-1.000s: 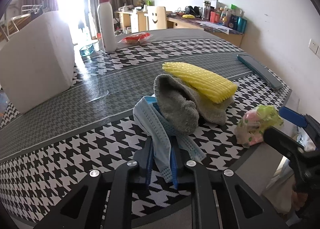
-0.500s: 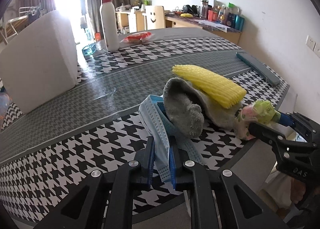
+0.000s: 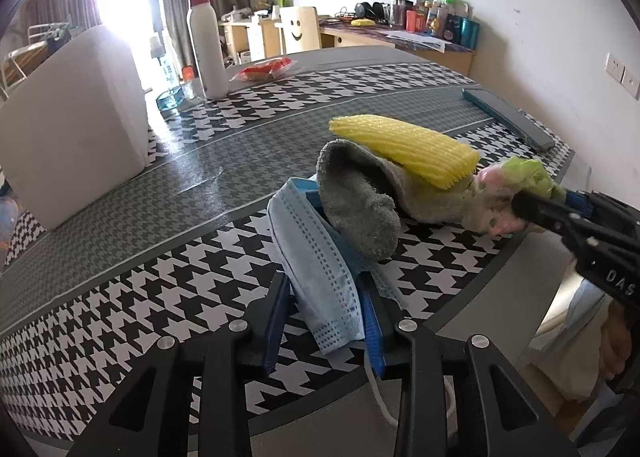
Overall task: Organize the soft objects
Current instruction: 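Close left tool on the blue mask while right tool grasps the floral bag, then lift and carry the mask in left tool while right tool carries bag to foam box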
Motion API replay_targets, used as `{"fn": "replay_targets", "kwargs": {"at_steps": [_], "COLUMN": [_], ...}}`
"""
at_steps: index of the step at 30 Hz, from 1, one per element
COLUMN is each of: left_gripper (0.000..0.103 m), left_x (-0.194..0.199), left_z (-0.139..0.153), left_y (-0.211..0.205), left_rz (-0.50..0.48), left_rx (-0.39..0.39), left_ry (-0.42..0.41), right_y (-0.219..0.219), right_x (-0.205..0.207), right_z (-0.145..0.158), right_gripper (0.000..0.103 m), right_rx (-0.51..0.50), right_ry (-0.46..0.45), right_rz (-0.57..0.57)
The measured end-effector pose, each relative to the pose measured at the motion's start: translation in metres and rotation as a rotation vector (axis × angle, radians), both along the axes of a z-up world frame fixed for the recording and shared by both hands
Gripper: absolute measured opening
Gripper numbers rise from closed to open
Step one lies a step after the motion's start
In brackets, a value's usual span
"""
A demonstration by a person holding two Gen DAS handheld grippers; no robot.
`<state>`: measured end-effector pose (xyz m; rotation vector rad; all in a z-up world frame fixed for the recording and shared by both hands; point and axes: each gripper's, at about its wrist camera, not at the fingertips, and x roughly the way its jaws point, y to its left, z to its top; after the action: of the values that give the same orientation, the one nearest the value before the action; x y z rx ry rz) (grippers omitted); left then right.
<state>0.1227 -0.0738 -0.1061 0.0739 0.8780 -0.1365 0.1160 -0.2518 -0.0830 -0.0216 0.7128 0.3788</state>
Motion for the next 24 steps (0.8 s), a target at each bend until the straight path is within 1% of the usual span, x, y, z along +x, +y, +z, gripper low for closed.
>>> {"fn": "replay_targets", "kwargs": {"at_steps": [1,4,6,7,8,12,16,24], "left_gripper": [0.035,0.018,0.013,0.009,0.007,0.007,0.007,0.007], "left_x": [0.0,0.001,0.001,0.0,0.0,-0.005,-0.008,-0.017], "left_z": [0.0,0.0,0.002,0.004,0.008,0.024,0.035,0.058], "left_y": [0.001,0.002,0.004,0.005,0.007,0.012,0.013,0.019], "left_rz": [0.002,0.007,0.012,0.016,0.017,0.02,0.015,0.008], "left_rx": [-0.007,-0.014,-0.029,-0.037,-0.044,-0.04,-0.042,-0.018], "left_ry": [0.003,0.008,0.006,-0.004,-0.021,-0.091,-0.133,-0.237], "right_y": [-0.002,-0.006,-0.009,-0.011,-0.012,-0.016,-0.016,-0.017], "right_x": [-0.001,-0.003,-0.004,-0.004,-0.004,-0.006,-0.006,-0.01], "right_z": [0.002,0.008,0.011,0.013,0.014,0.019,0.023,0.037], "right_gripper": [0.039,0.039,0.039,0.039,0.039,0.039,0.039,0.039], "right_rx": [0.002,0.008,0.01,0.014,0.018,0.028,0.036,0.051], "right_ry": [-0.007,-0.026,-0.037,-0.042,-0.046,-0.062,-0.072,-0.123], "right_rz": [-0.004,-0.014,-0.025,-0.031,-0.035,-0.05,-0.049,-0.059]}}
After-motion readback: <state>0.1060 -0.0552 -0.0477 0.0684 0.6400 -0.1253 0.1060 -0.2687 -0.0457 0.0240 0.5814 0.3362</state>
